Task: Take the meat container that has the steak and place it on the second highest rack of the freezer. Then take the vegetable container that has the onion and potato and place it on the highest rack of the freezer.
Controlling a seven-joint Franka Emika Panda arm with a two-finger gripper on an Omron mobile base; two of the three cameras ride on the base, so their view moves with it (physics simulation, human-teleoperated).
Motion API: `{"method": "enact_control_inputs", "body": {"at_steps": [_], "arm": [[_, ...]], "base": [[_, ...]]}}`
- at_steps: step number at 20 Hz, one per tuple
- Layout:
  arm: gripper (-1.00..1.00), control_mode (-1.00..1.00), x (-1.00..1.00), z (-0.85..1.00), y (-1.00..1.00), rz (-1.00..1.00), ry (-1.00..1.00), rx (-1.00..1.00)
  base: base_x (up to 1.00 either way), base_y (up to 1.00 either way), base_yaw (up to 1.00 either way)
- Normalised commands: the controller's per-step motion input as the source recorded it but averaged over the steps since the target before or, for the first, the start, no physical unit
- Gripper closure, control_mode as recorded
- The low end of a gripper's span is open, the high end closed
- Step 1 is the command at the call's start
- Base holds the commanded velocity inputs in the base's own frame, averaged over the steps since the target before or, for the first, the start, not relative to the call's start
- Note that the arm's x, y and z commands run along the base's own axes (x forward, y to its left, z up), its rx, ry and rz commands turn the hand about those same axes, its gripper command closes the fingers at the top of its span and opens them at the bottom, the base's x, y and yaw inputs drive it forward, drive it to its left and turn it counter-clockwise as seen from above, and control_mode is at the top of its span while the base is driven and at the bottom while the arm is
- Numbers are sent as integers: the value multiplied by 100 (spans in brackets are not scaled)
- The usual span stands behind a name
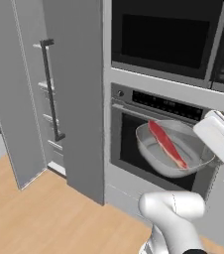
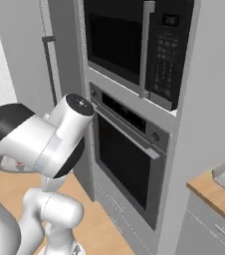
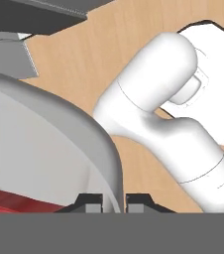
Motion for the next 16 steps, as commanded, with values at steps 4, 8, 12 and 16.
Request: {"method": "enact_control_inputs", "body": {"at_steps": [4, 8, 12, 16], "arm": [[100, 100, 0, 0, 0, 0, 0, 0], [100, 100, 0, 0, 0, 0, 0, 0], [100, 100, 0, 0, 0, 0, 0, 0], [100, 100, 0, 0, 0, 0, 0, 0]], "base": [[100, 100, -10], [99, 100, -31], [52, 100, -36], [1, 100, -37]]}}
